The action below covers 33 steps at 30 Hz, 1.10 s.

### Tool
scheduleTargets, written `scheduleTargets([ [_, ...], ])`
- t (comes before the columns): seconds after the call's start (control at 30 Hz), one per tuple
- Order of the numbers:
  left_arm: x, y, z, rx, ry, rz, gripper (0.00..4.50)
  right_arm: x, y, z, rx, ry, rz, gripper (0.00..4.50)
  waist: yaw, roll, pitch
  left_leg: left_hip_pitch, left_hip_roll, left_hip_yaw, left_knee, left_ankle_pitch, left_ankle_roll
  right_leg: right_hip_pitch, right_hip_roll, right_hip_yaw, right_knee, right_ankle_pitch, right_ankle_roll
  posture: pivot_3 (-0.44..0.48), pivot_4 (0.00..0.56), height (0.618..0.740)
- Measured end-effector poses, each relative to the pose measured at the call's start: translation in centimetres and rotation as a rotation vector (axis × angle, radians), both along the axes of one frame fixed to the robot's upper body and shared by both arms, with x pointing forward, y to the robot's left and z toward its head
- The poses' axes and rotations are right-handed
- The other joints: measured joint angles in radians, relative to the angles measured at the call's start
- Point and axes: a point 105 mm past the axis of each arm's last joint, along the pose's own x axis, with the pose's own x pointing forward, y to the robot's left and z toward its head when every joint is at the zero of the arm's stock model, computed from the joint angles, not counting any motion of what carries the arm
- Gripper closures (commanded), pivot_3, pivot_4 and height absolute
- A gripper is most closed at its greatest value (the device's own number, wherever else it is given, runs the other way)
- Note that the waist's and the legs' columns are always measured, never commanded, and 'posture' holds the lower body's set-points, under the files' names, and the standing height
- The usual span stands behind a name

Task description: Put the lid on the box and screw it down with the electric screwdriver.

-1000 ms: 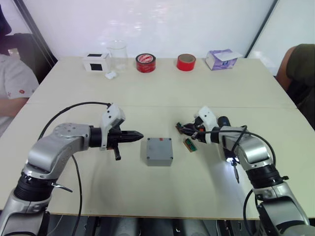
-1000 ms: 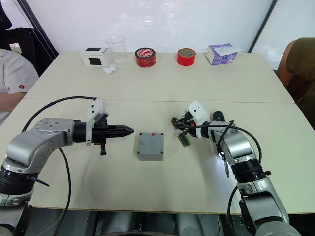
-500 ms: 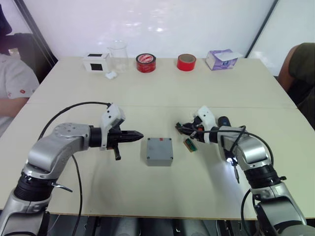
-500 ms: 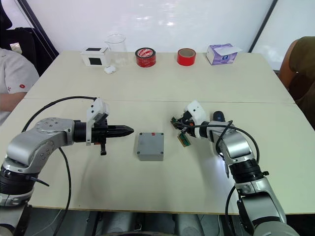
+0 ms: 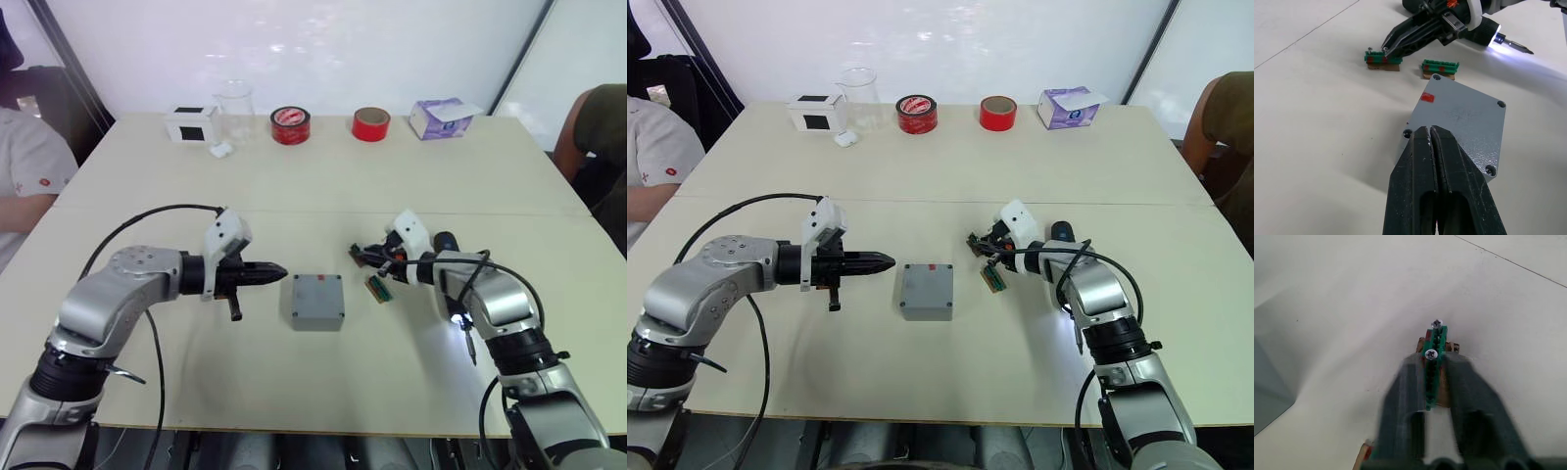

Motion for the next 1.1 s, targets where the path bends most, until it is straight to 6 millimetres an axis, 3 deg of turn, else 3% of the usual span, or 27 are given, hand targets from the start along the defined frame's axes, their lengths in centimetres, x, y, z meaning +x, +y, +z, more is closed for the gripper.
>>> scheduleTargets([
  [0.63, 0.0, 0.1, -0.2, 0.0, 0.009, -0.001, 4.5, 0.4, -1.0, 0.8, 0.053, 0.0, -0.06, 4.47, 0.0, 0.0, 0.0, 0.0, 0.0, 0.0, 0.0, 0.0, 0.0, 0.0, 0.0, 0.0, 0.0, 0.0, 0.0, 0.0, 0.15, 0.74],
  [0.9, -0.1, 0.0, -0.1, -0.003, 0.003, -0.012, 4.5, 0.0, -0.5, 2.8, 0.09, -0.048, -0.056, 4.47, 0.0, 0.0, 0.0, 0.0, 0.0, 0.0, 0.0, 0.0, 0.0, 0.0, 0.0, 0.0, 0.0, 0.0, 0.0, 0.0, 0.15, 0.74],
  [1.0, -0.1, 0.2, -0.1, 0.0, 0.013, -0.013, 4.5, -0.5, -0.1, 4.5, 0.118, -0.092, -0.044, 4.47, 0.0, 0.0, 0.0, 0.0, 0.0, 0.0, -0.001, 0.0, 0.0, 0.0, 0.0, 0.0, 0.0, 0.0, 0.0, 0.0, 0.15, 0.74],
  [1.1, -0.7, 0.8, -0.3, 0.006, 0.052, -0.019, 4.5, -2.3, 0.8, 6.9, 0.15, -0.152, 0.023, 4.47, 0.0, 0.0, 0.001, 0.0, 0.0, 0.0, -0.001, 0.0, 0.0, 0.0, 0.0, 0.0, 0.0, 0.0, 0.0, 0.0, 0.15, 0.74],
])
